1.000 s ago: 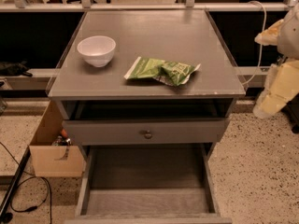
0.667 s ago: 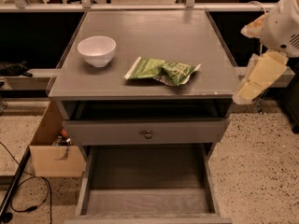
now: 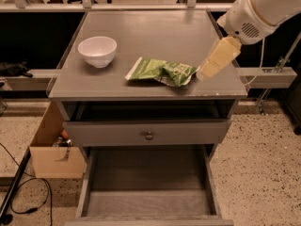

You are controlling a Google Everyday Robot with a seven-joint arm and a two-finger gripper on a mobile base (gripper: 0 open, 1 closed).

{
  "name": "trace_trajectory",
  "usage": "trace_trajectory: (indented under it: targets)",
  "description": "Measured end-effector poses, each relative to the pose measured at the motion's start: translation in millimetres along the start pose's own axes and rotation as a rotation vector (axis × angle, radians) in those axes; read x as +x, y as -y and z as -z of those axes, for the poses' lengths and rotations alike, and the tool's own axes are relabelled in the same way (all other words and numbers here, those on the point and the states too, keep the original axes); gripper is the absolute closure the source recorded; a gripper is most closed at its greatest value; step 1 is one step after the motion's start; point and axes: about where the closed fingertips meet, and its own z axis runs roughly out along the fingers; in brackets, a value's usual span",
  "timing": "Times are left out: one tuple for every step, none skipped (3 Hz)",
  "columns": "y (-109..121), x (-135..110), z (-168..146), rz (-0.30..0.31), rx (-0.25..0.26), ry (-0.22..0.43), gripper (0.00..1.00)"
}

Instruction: Place green jalapeno chip bag into middle drawer

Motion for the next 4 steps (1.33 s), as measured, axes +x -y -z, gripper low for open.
trace_trajectory:
  targets:
    - [17.5, -15.6, -42.0, -0.060, -0.005, 0.024, 0.00]
    - [22.4, -26.5, -88.9, -0.090, -0.029, 0.015, 0.00]
    - [24.8, -35.9, -136.6, -0.095, -0.071, -0.008, 0.00]
    - [27.7, -40.7, -179.5, -0.088, -0.112, -0.042, 0.00]
